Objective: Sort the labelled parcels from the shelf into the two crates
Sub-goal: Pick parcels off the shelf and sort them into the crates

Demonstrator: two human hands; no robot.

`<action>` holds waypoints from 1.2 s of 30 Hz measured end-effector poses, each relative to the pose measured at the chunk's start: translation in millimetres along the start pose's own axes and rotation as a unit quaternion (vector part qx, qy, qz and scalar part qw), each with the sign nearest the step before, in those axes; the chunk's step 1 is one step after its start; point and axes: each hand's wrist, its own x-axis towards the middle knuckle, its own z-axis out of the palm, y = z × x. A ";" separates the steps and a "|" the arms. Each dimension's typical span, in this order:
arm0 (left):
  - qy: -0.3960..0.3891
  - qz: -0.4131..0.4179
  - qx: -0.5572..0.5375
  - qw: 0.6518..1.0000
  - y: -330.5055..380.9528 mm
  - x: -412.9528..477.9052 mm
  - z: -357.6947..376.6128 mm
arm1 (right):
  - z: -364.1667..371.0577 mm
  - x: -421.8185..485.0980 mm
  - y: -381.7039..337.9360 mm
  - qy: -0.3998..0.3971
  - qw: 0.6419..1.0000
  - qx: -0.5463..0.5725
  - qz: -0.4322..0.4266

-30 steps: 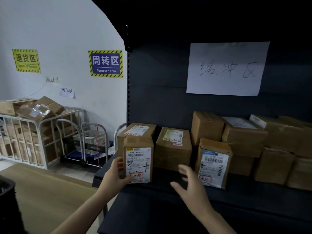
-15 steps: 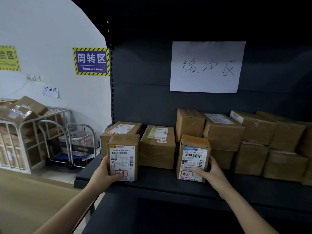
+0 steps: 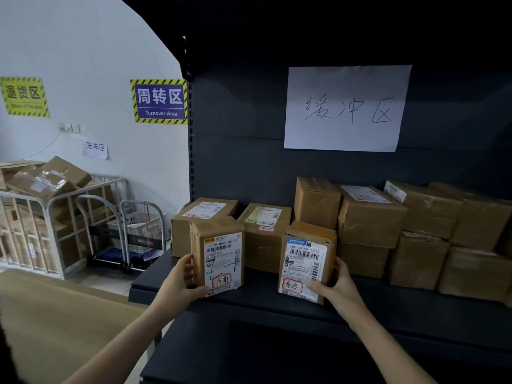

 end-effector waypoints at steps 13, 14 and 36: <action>-0.014 -0.021 0.002 1.000 -2.1 9.0 -14.7 | 52.5 -18.1 -11.0 -0.022 0.996 -0.013 -0.085; -0.017 -0.022 0.001 1.000 -2.3 9.8 -15.6 | 55.8 -13.9 -13.8 -0.023 0.996 -0.019 -0.085; 0.004 0.021 -0.057 0.998 12.1 -30.8 -75.2 | 110.0 9.6 -44.5 -0.125 0.987 0.038 -0.093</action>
